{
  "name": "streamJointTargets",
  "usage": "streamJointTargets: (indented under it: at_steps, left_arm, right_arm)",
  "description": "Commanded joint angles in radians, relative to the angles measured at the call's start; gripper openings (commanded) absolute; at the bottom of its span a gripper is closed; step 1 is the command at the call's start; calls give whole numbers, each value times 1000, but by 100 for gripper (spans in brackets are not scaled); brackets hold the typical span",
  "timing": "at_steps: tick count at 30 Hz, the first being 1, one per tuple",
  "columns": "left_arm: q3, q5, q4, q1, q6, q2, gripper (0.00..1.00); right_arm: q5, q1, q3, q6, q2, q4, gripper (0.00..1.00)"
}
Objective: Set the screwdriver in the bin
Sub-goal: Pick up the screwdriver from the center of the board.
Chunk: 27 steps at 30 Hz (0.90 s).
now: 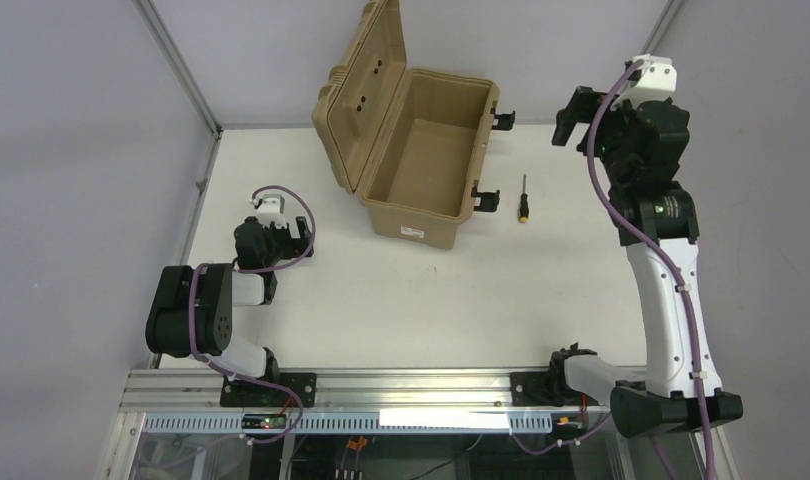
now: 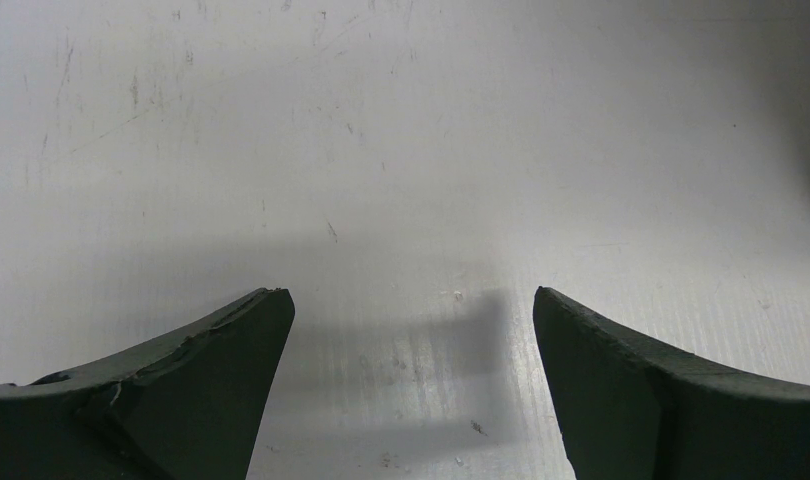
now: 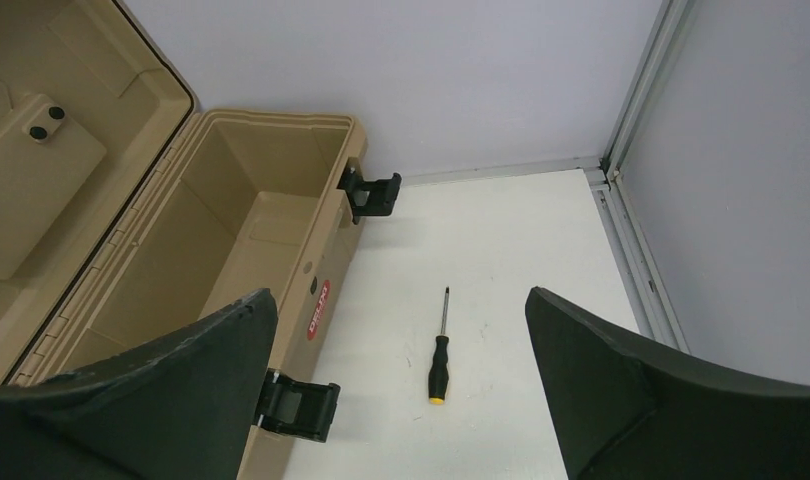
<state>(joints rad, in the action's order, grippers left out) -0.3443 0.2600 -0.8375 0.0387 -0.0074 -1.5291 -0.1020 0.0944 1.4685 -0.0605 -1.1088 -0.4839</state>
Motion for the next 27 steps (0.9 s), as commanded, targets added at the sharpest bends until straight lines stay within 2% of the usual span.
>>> streamJointTargets:
  at_steps: [1, 8, 15, 27]
  left_arm:
    - [-9, -7, -31, -3, 9, 20, 99]
    - [-10, -7, -30, -4, 10, 20, 99]
    - [-9, -7, -30, -4, 9, 20, 99]
    - [-9, -7, -31, -3, 10, 20, 99]
  right_arm:
    - [6, 5, 153, -9, -59, -160, 100]
    - [-11, 5, 308, -25, -173, -296, 100]
    - [21, 4, 500, -21, -391, -474, 100]
    - [1, -14, 343, -60, -592, -379, 100]
